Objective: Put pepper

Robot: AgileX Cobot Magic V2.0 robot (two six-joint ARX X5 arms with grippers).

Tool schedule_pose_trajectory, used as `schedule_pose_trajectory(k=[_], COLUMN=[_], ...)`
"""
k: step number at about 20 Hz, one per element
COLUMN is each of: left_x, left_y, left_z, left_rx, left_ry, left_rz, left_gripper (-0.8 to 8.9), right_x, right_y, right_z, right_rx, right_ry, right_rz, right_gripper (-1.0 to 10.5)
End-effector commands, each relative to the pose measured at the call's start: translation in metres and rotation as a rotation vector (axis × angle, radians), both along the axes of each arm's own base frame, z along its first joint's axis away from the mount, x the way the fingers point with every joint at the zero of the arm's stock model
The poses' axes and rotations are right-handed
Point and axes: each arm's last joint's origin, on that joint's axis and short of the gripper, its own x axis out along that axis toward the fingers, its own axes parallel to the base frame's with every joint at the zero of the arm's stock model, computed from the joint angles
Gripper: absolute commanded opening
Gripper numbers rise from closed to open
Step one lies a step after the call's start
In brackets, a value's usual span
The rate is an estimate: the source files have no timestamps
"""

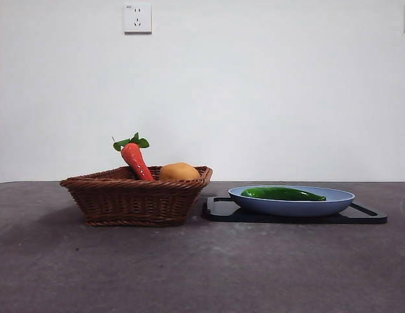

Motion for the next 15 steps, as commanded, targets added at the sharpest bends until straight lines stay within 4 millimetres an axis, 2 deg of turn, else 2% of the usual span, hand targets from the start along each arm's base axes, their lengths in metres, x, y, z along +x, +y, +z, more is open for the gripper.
schedule_pose_trajectory(k=[1, 3, 6, 10, 15], left_x=[-0.010, -0.024, -0.044, -0.057, -0.063], left_y=[0.026, 0.048, 0.071, 0.081, 0.084], left_z=[0.000, -0.016, -0.057, -0.120, -0.196], left_rx=[-0.042, -0.074, -0.087, -0.083, -0.090], left_ry=[-0.127, -0.233, -0.351, -0.397, -0.340], left_rz=[0.075, 0.170, 0.311, 0.395, 0.426], left_gripper=[0.08, 0.08, 0.08, 0.08, 0.08], right_x=[0.001, 0.001, 0.001, 0.001, 0.001], right_y=[0.000, 0.000, 0.000, 0.000, 0.000], right_z=[0.004, 0.004, 0.004, 0.004, 0.004], right_rx=[0.005, 0.005, 0.005, 0.005, 0.005], right_ry=[-0.013, -0.013, -0.014, -0.013, -0.013], right_rz=[-0.003, -0.003, -0.003, -0.003, -0.003], right_gripper=[0.1, 0.1, 0.1, 0.1, 0.1])
